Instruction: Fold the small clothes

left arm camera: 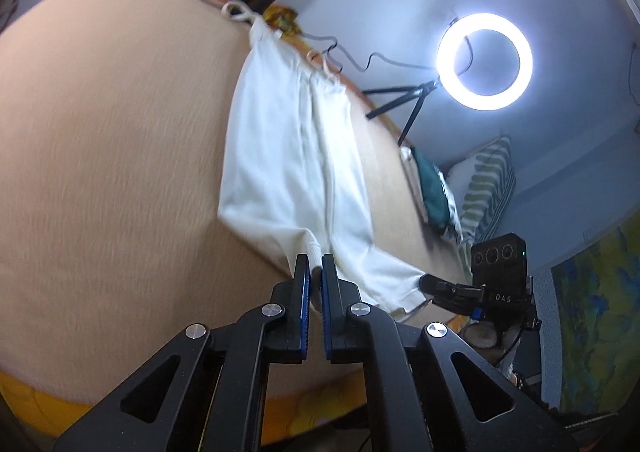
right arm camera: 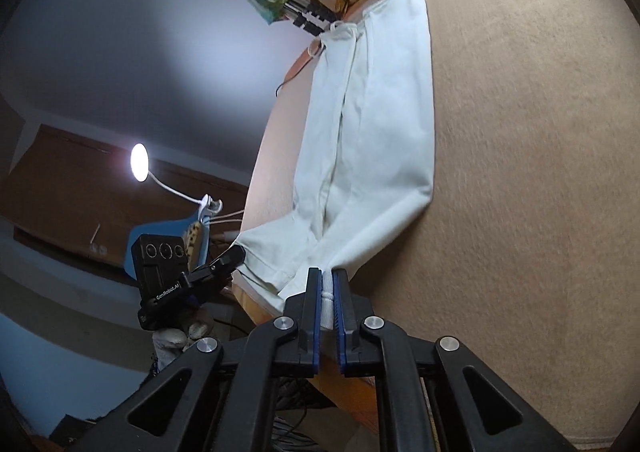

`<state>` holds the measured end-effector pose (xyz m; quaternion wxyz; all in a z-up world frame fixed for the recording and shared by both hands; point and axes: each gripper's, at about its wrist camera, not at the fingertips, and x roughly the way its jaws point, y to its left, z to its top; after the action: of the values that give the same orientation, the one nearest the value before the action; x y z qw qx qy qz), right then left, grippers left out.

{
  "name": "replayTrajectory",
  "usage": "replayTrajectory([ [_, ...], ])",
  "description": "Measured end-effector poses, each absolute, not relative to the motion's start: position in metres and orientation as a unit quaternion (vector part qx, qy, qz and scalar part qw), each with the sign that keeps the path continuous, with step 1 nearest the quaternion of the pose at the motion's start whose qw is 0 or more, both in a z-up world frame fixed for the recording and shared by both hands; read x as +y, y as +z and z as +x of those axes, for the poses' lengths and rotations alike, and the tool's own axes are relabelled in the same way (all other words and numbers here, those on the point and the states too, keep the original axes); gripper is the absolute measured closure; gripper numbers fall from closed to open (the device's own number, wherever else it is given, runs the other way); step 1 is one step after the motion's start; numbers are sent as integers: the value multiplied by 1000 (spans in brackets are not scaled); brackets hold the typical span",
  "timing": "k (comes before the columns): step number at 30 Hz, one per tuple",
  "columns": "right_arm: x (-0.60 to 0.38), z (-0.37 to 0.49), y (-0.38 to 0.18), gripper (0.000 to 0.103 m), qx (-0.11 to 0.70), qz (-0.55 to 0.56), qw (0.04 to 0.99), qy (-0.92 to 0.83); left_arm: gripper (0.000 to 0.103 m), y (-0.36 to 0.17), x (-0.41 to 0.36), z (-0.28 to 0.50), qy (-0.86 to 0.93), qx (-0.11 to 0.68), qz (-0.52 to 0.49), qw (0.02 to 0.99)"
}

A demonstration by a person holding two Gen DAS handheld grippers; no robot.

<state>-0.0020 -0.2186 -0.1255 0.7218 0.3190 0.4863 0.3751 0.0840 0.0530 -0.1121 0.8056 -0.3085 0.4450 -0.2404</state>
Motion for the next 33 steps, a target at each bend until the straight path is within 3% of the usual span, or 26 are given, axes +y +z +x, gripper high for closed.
replayTrajectory([
  [8,-217,35,-105,99,464,314,754,343,99,-98,52,126,-227,427,-294,824],
  [23,-217,105,-147,99,500,342,750,265,100,-131,53,191,-171,450,-291,827],
  [26,-221,110,-150,91,508,346,743,265,100,-130,53,194,-171,448,-288,829],
  [28,-228,109,-147,67,499,350,745,270,94,-125,53,191,-176,444,-274,835],
  [29,-232,108,-142,64,490,341,755,271,84,-123,53,189,-175,444,-263,839],
  [31,-235,103,-129,64,472,307,777,280,73,-120,54,185,-172,444,-245,845],
  [33,-232,99,-123,64,467,279,785,295,73,-119,53,180,-181,444,-229,847],
])
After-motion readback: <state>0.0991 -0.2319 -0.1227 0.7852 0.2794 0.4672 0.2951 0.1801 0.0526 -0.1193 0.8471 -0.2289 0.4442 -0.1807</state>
